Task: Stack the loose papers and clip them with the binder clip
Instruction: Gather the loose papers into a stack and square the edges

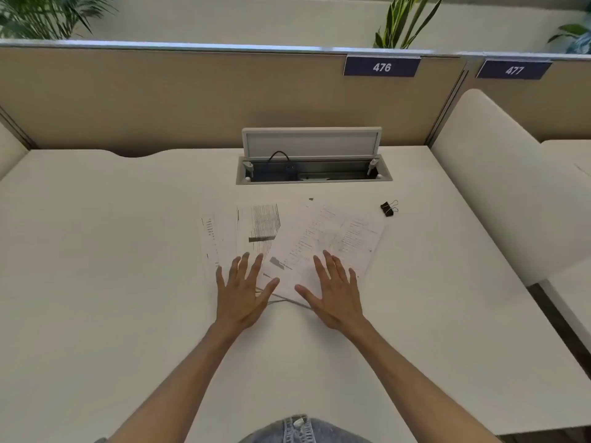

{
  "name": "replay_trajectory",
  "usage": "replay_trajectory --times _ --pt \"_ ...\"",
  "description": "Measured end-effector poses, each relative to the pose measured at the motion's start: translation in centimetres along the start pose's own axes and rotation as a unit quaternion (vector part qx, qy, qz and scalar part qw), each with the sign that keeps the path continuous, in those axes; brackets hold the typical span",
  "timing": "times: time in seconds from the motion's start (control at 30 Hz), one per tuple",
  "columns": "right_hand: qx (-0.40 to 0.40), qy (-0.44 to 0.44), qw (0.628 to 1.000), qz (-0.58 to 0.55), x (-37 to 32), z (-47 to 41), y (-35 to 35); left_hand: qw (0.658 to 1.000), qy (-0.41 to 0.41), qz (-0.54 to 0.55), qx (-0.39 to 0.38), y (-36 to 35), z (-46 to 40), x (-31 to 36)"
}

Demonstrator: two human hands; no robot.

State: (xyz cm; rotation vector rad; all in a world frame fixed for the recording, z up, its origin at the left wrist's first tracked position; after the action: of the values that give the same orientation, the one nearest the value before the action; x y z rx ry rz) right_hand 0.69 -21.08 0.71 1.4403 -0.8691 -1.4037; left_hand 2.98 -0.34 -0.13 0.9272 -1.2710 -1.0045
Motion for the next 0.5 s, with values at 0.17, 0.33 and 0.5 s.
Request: replay_trajectory --times 0.17,0.33,0.5 --pt "-0.027 -0.006 0.999 0.015 0.6 0.4 -1.2 0.999 0.015 0.005 -0.048 -1.2 0.6 -0.6" --pt "-0.031 -0.006 0.999 0.027 1.2 0.7 -2.2 0.999 0.017 0.005 -0.039 -1.4 0.5 -0.7" --pt "-0.029 -0.007 0.999 0.026 1.2 0.8 -2.3 0.999 0.016 0.001 -0.030 -1.3 0.5 -0.3"
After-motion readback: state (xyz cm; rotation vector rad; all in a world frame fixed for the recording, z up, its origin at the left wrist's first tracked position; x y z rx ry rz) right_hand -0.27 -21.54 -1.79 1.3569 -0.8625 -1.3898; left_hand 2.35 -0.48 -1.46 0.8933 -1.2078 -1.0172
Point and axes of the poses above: each hand's wrist, its own z-axis away from the middle knuckle, its own y-axis out of the back of the hand, x = y × z, the point moved 3 cm from there along -z, towards the middle knuckle, and after that the axes turned 7 degrees about y, right-handed, at the moved point
